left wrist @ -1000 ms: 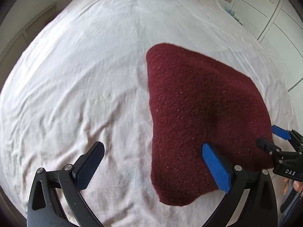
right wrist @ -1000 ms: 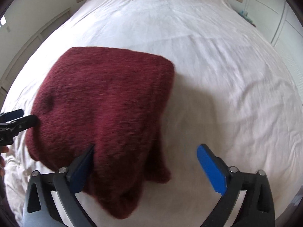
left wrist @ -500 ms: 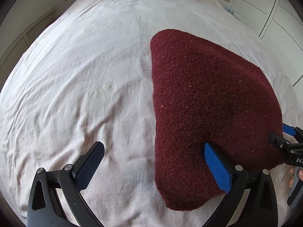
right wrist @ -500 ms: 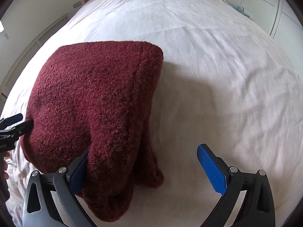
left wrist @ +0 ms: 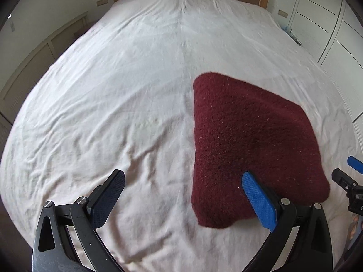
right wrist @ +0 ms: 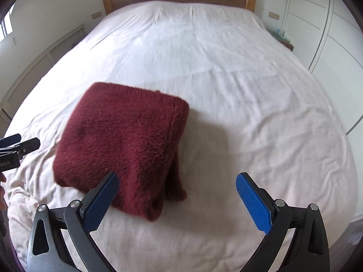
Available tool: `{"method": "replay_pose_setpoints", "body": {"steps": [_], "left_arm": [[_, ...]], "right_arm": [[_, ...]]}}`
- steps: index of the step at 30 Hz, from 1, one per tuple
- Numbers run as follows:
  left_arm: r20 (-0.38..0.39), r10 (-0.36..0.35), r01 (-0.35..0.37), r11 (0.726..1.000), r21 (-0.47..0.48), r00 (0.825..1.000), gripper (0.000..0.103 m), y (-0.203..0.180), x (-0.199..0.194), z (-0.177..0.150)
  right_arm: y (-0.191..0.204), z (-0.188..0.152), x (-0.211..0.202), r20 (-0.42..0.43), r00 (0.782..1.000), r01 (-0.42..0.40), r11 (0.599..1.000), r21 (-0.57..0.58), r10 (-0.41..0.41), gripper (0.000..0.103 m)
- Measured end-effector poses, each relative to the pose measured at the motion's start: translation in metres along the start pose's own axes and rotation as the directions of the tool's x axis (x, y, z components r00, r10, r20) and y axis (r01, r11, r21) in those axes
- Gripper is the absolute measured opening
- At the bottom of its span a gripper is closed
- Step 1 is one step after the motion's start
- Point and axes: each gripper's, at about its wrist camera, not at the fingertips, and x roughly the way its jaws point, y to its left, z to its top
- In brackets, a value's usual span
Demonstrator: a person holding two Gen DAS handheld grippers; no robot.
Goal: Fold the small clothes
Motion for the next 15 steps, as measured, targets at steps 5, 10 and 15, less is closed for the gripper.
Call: {"method": "replay_pose_setpoints", "body": {"steps": [5, 10, 15], "left_arm": [[0.025, 0.044, -0.045, 0.998, 0.051, 0.999, 0.102, -0.004, -0.039, -0.010], [0.042, 0.030, -0.032, 0.998, 0.052, 0.999, 0.102, -0.002, -0.061, -0.032], [0.023, 0.035, -0.036, 0.999, 0.031, 0.999, 0.102, 0.006, -0.063, -0.052]], "right_arm": [[-0.008, -0.012, -0.039, 0.039, 0.999, 0.018, 1.000, 0.024, -0.019, 0.103], [-0.013, -0.028, -0.057, 0.039, 0.998, 0.050, 0.999, 0.015, -0.050, 0.103], [-0.018, -0.043, -0.063, 0.028, 0.998, 0.060, 0.998, 0.019, -0.061, 0.103]]}}
